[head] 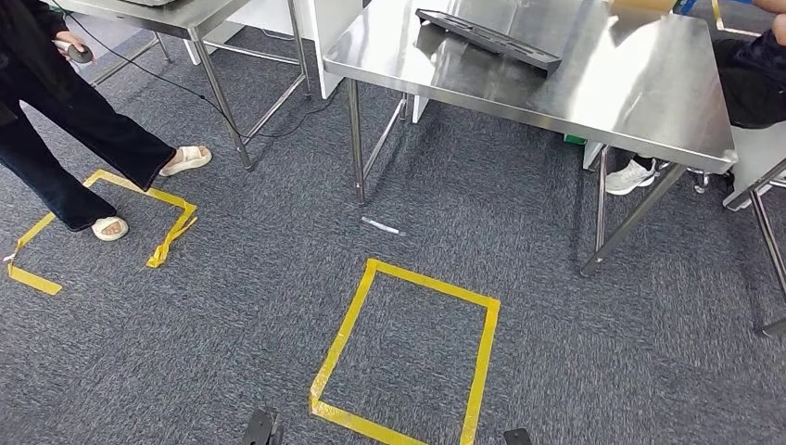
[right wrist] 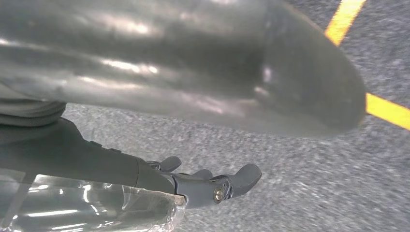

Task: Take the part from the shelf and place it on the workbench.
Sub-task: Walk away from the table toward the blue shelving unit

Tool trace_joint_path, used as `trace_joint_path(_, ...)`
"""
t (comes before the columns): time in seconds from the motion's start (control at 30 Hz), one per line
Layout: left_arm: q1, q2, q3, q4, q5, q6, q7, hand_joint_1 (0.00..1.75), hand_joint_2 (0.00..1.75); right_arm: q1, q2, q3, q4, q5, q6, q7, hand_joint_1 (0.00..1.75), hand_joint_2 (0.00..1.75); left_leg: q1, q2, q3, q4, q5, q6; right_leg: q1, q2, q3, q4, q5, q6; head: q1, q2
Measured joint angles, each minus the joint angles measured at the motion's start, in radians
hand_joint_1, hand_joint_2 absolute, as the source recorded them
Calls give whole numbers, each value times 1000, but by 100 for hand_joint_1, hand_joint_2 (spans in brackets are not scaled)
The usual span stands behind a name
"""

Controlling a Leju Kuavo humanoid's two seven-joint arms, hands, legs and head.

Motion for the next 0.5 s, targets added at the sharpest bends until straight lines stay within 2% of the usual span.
trace_joint_path(0.07,0,0,0,0,0,0,0,0,0,0,0,0,0,0,0,0,0,0,0,0,-1,0,1,0,0,0,3,-4,2,1,0,0)
trace_joint_path(0.1,1,0,0,0,0,0,-1,0,0,-1,-1,2,0,-1,0,0,0,0,0,0,-8,1,7,-3,0,0,46,-62,9,1,0,0)
trace_joint_path(0.17,3,0,-1,-1,1,1,-4,0,0,-6,-3,10,-1,-9,-3,-3,0,0,-1,0,-29,4,34,-24,2,0,136,-212,20,-18,-2,0)
trace_joint_path(0.2,5,1,-1,-1,2,1,-6,0,0,-9,-4,14,-2,-13,-5,-5,0,0,0,-1,-43,15,32,-36,2,0,177,-285,28,-31,-4,0)
trace_joint_path(0.23,6,1,-1,-1,2,2,-7,0,0,-11,-5,17,-2,-14,-6,-7,0,0,2,-2,-54,40,10,-46,2,-2,176,-302,31,-47,-6,0)
trace_joint_path(0.27,7,2,-1,-1,2,2,-7,0,0,-12,-6,18,-2,-13,-6,-7,0,0,4,-4,-68,86,-36,-51,0,-6,169,-302,39,-57,-8,0)
trace_joint_path(0.3,8,2,-1,-1,3,2,-8,0,0,-12,-6,21,-2,-9,-5,-7,0,0,5,-6,-85,147,-83,-55,2,-10,161,-302,46,-64,-10,0)
trace_joint_path(0.33,9,3,-1,-1,5,2,-8,0,0,-13,-6,24,-2,-4,-3,-6,0,0,7,-7,-101,212,-117,-59,4,-15,152,-301,53,-68,-11,0)
trace_joint_path(0.37,9,3,-1,-1,8,2,-8,0,0,-13,-7,29,-2,1,-1,-5,0,0,10,-8,-109,263,-129,-63,5,-21,143,-301,60,-70,-11,0)
trace_joint_path(0.4,10,3,-1,-1,10,2,-8,0,0,-13,-8,34,-2,5,1,-4,0,0,13,-8,-104,285,-120,-66,6,-28,135,-299,65,-68,-11,0)
trace_joint_path(0.43,10,3,-1,-1,12,2,-8,0,0,-13,-9,38,-2,8,3,-3,0,0,18,-5,-82,271,-97,-68,6,-36,128,-297,70,-65,-11,0)
trace_joint_path(0.47,10,3,-1,-1,12,2,-8,0,0,-13,-10,41,-2,10,3,-3,0,0,23,4,-41,222,-73,-71,5,-44,123,-293,73,-62,-11,0)
trace_joint_path(0.5,9,2,-1,-3,12,2,-8,0,0,-13,-12,43,-2,10,4,-3,0,0,26,20,7,156,-61,-75,5,-51,117,-288,75,-59,-12,0)
